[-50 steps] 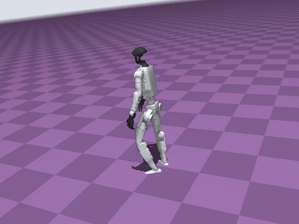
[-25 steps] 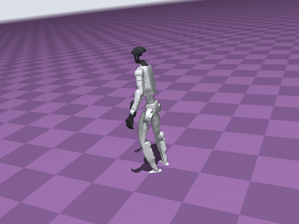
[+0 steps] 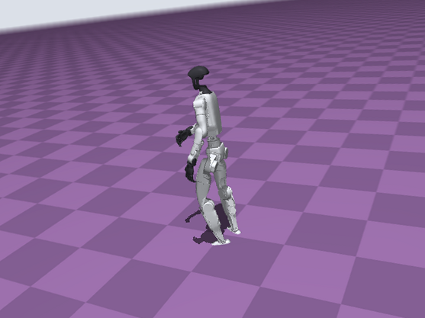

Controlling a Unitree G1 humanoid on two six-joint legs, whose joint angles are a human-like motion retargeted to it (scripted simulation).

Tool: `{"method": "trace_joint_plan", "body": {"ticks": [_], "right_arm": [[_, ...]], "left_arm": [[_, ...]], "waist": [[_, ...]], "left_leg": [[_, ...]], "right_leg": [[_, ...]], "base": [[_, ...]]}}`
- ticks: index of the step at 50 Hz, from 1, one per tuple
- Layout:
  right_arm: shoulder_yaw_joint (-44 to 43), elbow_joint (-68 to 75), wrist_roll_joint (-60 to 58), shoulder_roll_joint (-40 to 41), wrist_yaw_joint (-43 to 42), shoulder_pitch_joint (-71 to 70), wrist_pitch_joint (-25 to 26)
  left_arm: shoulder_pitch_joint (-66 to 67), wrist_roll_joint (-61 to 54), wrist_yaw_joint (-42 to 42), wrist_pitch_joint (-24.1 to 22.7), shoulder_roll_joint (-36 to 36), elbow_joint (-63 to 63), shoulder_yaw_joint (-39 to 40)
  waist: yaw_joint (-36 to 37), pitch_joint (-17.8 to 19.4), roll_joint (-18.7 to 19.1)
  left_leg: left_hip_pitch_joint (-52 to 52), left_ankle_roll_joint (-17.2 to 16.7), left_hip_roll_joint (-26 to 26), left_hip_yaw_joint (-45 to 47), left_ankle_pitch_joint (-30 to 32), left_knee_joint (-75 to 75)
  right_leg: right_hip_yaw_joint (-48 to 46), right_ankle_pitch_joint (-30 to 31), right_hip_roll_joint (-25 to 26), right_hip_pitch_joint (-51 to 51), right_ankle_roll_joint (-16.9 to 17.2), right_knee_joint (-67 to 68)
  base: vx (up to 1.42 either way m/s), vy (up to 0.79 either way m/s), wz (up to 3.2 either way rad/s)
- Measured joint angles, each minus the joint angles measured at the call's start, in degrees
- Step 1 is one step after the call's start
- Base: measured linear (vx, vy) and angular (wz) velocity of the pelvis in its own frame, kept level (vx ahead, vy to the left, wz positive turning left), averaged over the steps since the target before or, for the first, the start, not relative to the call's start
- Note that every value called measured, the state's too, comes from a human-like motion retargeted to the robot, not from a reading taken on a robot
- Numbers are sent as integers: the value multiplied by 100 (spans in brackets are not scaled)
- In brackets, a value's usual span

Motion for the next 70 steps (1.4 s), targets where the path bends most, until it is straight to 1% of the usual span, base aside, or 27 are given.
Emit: {"method": "trace_joint_plan", "body": {"ticks": [10,15,19,25,30,38,40,44,49,55,57,60,65,70], "right_arm": [[155,-332,308,79,74,-7,122],[174,-368,397,128,32,8,179],[177,-375,494,159,-7,24,229],[144,-409,697,173,-83,52,292],[67,-502,943,158,-129,76,322],[-166,-783,1362,145,-257,118,284],[-242,-855,1439,153,-308,129,257],[-390,-980,1534,162,-396,137,201],[-558,-1092,1570,180,-510,130,130],[-737,-1188,1567,213,-634,108,39],[-797,-1212,1571,226,-688,69,7],[-871,-1240,1558,244,-755,66,-35],[-991,-1276,1529,263,-918,-16,-113],[-1067,-1306,1442,255,-1073,-62,-180]], "left_arm": [[107,116,-272,104,-72,183,-195],[133,84,-325,148,-98,296,-246],[106,9,-347,176,-81,387,-287],[14,-109,-344,191,-32,405,-367],[-63,-203,-367,200,31,362,-466],[-177,-303,-361,192,208,286,-569],[-195,-311,-342,182,253,272,-571],[-215,-315,-286,154,326,251,-575],[-205,-296,-268,115,373,230,-566],[-156,-293,-302,64,392,198,-518],[-162,-306,-315,43,411,188,-486],[-115,-331,-315,15,395,180,-457],[-114,-395,-248,-31,409,185,-389],[-82,-443,-181,-57,385,215,-349]], "waist": [[-3,-52,-84],[-18,-68,-174],[-44,-65,-281],[-131,-27,-524],[-260,20,-801],[-476,51,-1269],[-508,54,-1352],[-561,74,-1477],[-580,81,-1554],[-546,95,-1589],[-523,104,-1547],[-493,110,-1568],[-445,122,-1499],[-407,124,-1483]], "left_leg": [[55,70,-105,-70,-209,57],[147,161,-254,-61,-304,-48],[264,246,-443,-28,-353,-213],[517,381,-859,54,-319,-626],[814,482,-1349,133,-133,-1221],[1442,616,-2206,203,449,-2641],[1576,642,-2358,213,573,-2939],[1623,677,-2505,260,536,-2979],[1669,699,-2582,320,472,-2994],[1729,713,-2605,402,402,-2998],[1733,715,-2548,430,351,-2980],[1774,714,-2569,472,342,-2994],[1787,726,-2481,523,260,-2970],[1819,721,-2466,575,247,-2980]], "right_leg": [[-95,-239,-240,-57,22,492],[-123,-422,-490,-151,31,912],[-116,-598,-787,-271,42,1371],[-37,-835,-1405,-531,92,2251],[120,-942,-2080,-853,170,3153],[336,-856,-3187,-1434,267,4549],[340,-812,-3398,-1529,271,4777],[309,-768,-3698,-1617,279,5035],[270,-778,-3847,-1655,301,5098],[232,-813,-3868,-1635,331,5010],[201,-821,-3765,-1605,329,4911],[198,-849,-3781,-1581,338,4851],[159,-881,-3595,-1522,330,4628],[152,-923,-3533,-1478,321,4464]], "base": [[2,4,5],[4,9,8],[4,10,7],[4,12,7],[3,12,9],[3,11,4],[4,9,-5],[4,8,-6],[3,5,-7],[0,0,0],[2,1,-9],[0,0,0],[0,0,0],[0,0,0]]}}
